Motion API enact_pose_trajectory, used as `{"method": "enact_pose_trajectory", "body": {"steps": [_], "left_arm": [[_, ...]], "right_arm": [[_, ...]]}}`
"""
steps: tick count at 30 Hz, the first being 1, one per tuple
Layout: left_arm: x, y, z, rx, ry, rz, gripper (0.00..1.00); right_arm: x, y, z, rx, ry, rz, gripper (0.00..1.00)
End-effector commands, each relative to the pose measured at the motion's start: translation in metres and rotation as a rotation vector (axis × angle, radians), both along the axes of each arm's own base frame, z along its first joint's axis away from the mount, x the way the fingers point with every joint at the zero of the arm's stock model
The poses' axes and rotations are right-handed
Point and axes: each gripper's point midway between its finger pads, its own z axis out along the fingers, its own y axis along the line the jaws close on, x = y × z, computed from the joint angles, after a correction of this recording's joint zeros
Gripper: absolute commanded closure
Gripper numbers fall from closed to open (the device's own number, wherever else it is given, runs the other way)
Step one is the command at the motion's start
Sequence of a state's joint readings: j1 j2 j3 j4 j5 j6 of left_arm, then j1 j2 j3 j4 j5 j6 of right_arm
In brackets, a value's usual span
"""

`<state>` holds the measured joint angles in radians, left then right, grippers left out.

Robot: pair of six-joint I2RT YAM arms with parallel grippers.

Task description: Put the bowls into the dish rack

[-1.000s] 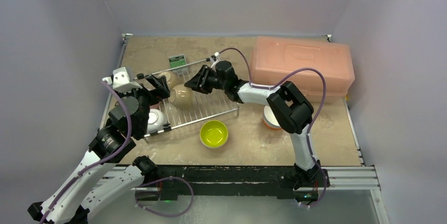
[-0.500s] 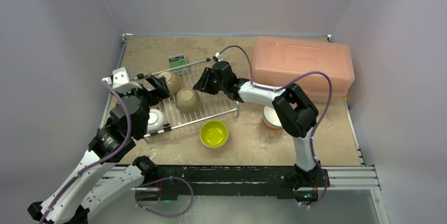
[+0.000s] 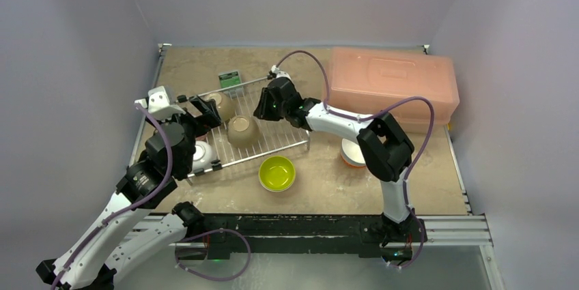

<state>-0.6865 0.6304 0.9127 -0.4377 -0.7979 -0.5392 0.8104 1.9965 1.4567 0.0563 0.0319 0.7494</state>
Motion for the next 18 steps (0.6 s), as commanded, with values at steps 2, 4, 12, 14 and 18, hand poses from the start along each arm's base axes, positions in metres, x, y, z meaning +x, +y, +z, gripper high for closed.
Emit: {"method": "enact_pose_trajectory", "body": {"steps": [2, 4, 12, 14, 18], "left_arm": [[-0.001, 0.003, 0.014, -0.032, -0.028, 0.017, 0.11], [0.000, 0.003, 0.014, -0.032, -0.027, 0.017, 0.11], [0.000, 0.002, 0.012, -0.028, -0.020, 0.017, 0.11], [0.001, 0.002, 0.012, -0.026, -0.019, 0.016, 0.11], [0.001, 0.002, 0.012, -0.024, -0.020, 0.018, 0.11]], "right_arm": [[-0.010, 0.024, 0.010, -0.018, -0.034, 0.081, 0.70], [-0.016, 0.035, 0.008, -0.014, -0.024, 0.106, 0.71], [-0.026, 0.065, 0.017, 0.033, -0.044, 0.143, 0.71], [-0.023, 0.068, 0.023, 0.050, -0.059, 0.143, 0.70], [-0.020, 0.066, 0.032, 0.047, -0.078, 0.131, 0.65]]}}
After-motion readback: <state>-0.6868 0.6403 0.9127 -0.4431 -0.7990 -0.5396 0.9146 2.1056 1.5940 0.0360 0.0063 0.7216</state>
